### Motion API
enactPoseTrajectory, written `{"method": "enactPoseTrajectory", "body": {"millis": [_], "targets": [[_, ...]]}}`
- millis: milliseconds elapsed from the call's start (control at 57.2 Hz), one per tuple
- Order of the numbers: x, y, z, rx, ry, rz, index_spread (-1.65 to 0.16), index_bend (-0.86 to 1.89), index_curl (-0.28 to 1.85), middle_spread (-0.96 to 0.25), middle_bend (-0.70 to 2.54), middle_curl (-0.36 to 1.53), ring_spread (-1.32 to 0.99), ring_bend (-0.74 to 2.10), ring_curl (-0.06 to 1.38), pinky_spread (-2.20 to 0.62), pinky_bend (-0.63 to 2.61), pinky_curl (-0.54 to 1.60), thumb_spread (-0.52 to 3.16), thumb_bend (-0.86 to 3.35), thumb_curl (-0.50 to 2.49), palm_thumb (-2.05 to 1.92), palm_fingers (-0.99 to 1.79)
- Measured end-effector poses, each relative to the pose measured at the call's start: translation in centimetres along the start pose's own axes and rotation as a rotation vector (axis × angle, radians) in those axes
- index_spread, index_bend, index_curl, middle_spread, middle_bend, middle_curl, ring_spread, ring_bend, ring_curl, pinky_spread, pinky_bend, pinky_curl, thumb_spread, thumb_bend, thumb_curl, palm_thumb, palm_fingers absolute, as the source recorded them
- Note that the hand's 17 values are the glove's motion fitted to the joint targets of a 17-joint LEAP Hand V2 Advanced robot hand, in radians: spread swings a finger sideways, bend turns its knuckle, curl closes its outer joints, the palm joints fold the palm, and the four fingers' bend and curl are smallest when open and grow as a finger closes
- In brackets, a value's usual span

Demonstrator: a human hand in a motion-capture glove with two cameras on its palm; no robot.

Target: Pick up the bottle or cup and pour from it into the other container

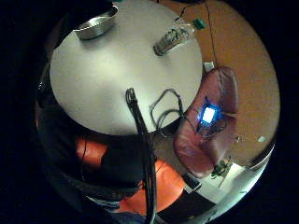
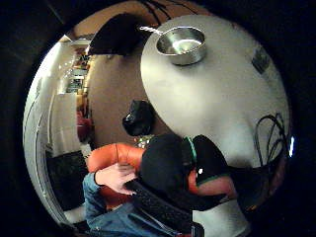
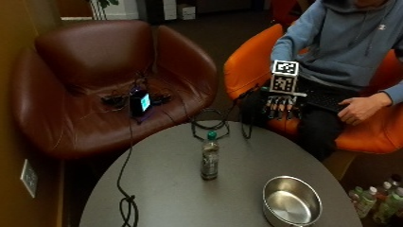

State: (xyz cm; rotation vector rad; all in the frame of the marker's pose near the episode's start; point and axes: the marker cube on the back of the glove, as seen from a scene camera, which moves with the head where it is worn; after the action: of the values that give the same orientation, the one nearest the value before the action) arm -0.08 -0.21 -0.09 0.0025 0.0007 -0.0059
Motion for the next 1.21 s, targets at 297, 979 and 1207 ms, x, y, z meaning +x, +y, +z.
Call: {"method": "enactPoseTrajectory", "body": {"millis": [297,979,1207], "targets": [[-0.2,-0.8,-0.6,0.007,0.022,-0.018,-0.37,0.17,0.19,-0.07,0.17,0.12,-0.02,0.35,0.16,0.22,0.47,0.23,0.88,0.19,0.23,0.60,0.16],[1.4,-2.8,-1.4,-0.007,0.054,0.002,-0.39,0.16,0.28,-0.08,0.17,0.22,-0.03,0.37,0.24,0.24,0.48,0.32,1.00,-0.02,0.36,0.73,0.12],[2.6,-5.1,-2.2,-0.002,0.042,0.040,-0.39,0.16,0.29,-0.08,0.17,0.23,-0.03,0.38,0.26,0.23,0.48,0.33,1.01,-0.02,0.37,0.72,0.12]]}}
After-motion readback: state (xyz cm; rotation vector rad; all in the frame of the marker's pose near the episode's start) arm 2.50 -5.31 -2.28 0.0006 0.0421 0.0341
